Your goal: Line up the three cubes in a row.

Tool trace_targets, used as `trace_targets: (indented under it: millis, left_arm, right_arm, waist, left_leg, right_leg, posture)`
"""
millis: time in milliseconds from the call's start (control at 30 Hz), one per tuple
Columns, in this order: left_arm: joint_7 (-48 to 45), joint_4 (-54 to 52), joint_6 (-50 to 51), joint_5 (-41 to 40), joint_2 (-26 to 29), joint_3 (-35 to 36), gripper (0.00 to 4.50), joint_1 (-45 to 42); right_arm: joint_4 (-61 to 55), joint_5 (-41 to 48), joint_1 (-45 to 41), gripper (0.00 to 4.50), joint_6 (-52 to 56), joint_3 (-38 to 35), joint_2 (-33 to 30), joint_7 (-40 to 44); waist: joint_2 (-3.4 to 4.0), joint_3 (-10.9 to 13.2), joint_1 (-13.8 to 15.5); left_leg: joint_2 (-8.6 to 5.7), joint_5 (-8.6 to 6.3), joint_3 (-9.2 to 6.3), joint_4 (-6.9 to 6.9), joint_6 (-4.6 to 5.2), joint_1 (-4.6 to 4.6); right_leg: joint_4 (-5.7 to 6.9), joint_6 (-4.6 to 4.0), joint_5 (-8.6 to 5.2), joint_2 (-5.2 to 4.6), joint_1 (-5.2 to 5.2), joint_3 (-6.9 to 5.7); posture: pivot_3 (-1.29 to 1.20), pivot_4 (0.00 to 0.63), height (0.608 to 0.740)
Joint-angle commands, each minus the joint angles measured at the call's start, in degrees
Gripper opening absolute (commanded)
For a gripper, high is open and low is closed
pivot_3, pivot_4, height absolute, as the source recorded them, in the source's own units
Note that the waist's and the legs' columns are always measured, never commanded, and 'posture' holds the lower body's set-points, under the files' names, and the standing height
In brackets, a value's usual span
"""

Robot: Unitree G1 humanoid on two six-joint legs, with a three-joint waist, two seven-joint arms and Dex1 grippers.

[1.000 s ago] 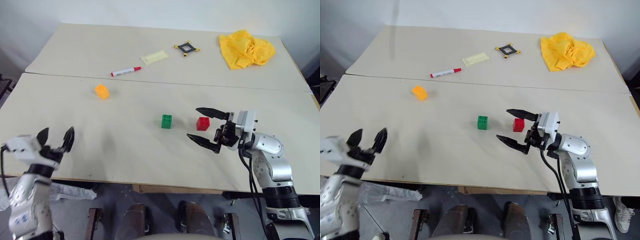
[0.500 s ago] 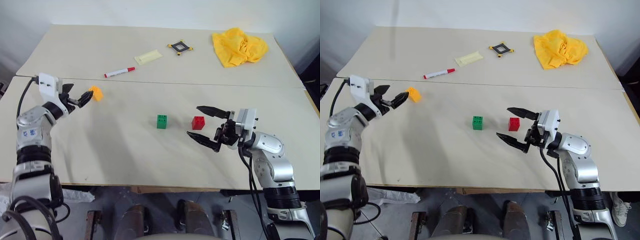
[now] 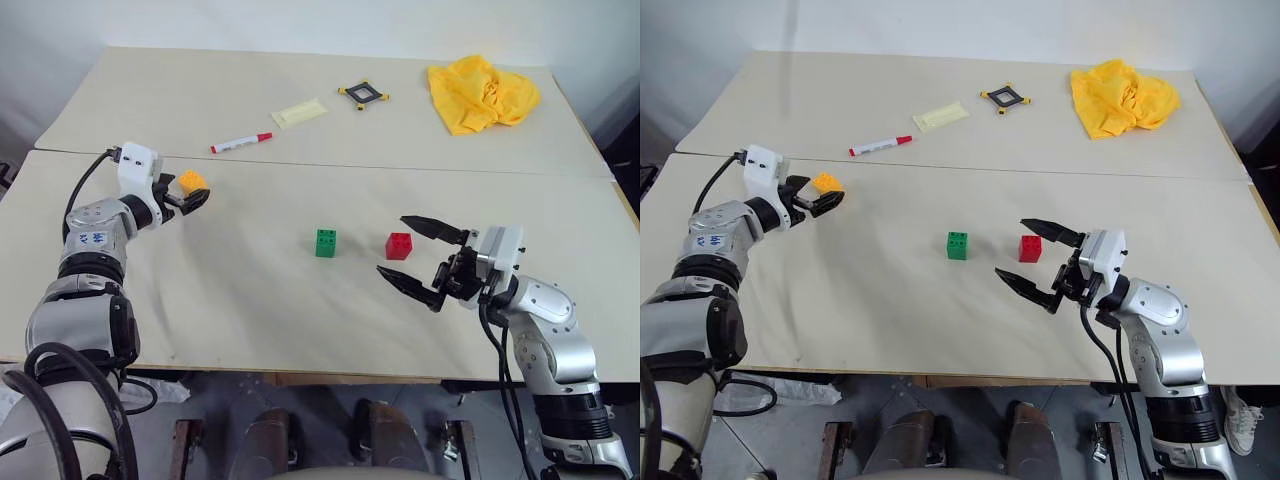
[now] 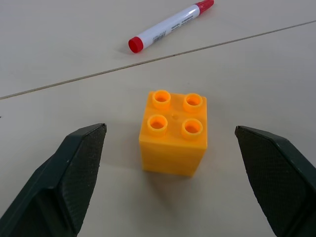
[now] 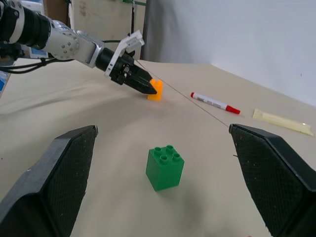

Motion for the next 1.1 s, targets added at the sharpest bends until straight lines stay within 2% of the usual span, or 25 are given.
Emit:
trace_targets:
  millis: [33, 267, 500, 567, 633, 767, 867, 1000, 1100]
  left_arm:
    - [1.15, 0.21, -0.13, 0.74, -0.27, 0.74, 3.59, -0.98]
    - [-0.14, 0.19, -1.69, 0.2, -2.07, 2.29, 1.49, -0.65]
    - [-9.64, -1.32, -7.42, -2.18, -1.39, 5.06, 1.46, 1.04]
    - [-25.22, -4.21, -9.96, -3.86, -0.98, 4.22, 1.46, 0.94]
    - [-35.34, -6.08, -11.27, -3.93, -0.67, 2.59, 1.46, 0.6]
    - [-44.83, -6.93, -13.6, -1.1, -0.08, -1.5, 1.46, 0.22]
    - [-47.12, -5.99, -17.24, 1.71, -0.21, -4.76, 1.46, 0.28]
    - [-43.56, -3.54, -21.92, 6.95, -1.3, -9.54, 1.46, 0.14]
    - [-41.16, -2.21, -22.8, 8.23, -2.73, -10.47, 1.46, -0.48]
  right_arm:
    - [-3.43, 1.34, 0.57, 4.5, 0.45, -2.2, -1.23, -0.71]
    - [-4.69, 1.55, 1.42, 4.5, 1.49, -2.8, -2.04, -1.08]
    - [-5.78, 1.79, 2.64, 4.5, 2.03, -2.63, -2.05, -1.29]
    - [-5.97, 2.29, 3.26, 4.5, 2.55, -3.0, -2.84, -0.49]
    - [-5.94, 2.83, 3.72, 4.5, 2.96, -3.42, -3.79, 0.3]
    - [-5.86, 3.99, 4.73, 4.5, 4.0, -4.36, -6.28, 2.47]
    - [-5.76, 4.93, 5.61, 4.5, 4.68, -5.63, -8.26, 4.13]
    - [-5.7, 5.59, 6.63, 4.5, 5.39, -7.17, -10.51, 5.61]
    - [-6.57, 5.85, 7.38, 4.5, 5.81, -7.91, -11.05, 5.42]
  waist:
    - [0.0, 0.0, 0.03]
    - [-0.02, 0.01, 0.03]
    - [-0.02, 0.01, -0.04]
    - [-0.02, 0.01, -0.08]
    - [-0.03, 0.01, 0.06]
    - [-0.03, 0.01, 0.01]
    - [-0.04, 0.02, 0.01]
    - [-0.04, 0.02, 0.06]
    - [-0.07, 0.02, 0.29]
  left_leg:
    - [0.0, 0.0, -0.01, 0.0, 0.0, 0.0]
    - [0.01, 0.0, -0.01, 0.01, 0.0, 0.0]
    - [0.0, 0.0, 0.01, 0.01, 0.0, 0.0]
    - [0.0, 0.0, 0.01, 0.01, 0.0, 0.0]
    - [-0.05, 0.0, 0.06, 0.02, 0.0, -0.05]
    - [-0.04, 0.0, 0.06, 0.05, 0.0, -0.05]
    - [-0.08, 0.0, 0.08, 0.04, 0.0, -0.03]
    - [-0.04, 0.0, 0.08, 0.04, 0.01, -0.03]
    - [-0.02, 0.0, 0.06, 0.05, 0.03, -0.04]
  right_leg:
    - [0.0, 0.0, 0.0, 0.0, 0.0, 0.0]
    - [0.01, 0.0, 0.0, 0.0, 0.0, -0.01]
    - [0.0, 0.0, 0.0, 0.01, 0.0, -0.02]
    - [0.01, 0.0, 0.0, 0.02, -0.01, -0.02]
    - [0.01, 0.0, 0.0, 0.03, -0.04, -0.05]
    - [-0.02, 0.0, 0.0, 0.03, -0.02, -0.03]
    - [-0.02, 0.0, 0.0, 0.04, -0.02, -0.03]
    - [-0.02, 0.0, 0.0, 0.04, -0.02, -0.01]
    - [-0.01, 0.0, 0.0, 0.02, -0.02, -0.01]
  posture:
    - [0.0, 0.15, 0.74]
    - [0.0, 0.15, 0.74]
    - [0.0, 0.15, 0.74]
    - [0.0, 0.15, 0.74]
    - [0.0, 0.15, 0.74]
    - [0.0, 0.15, 0.74]
    - [0.0, 0.15, 0.74]
    - [0.0, 0.15, 0.74]
    - [0.0, 0.15, 0.74]
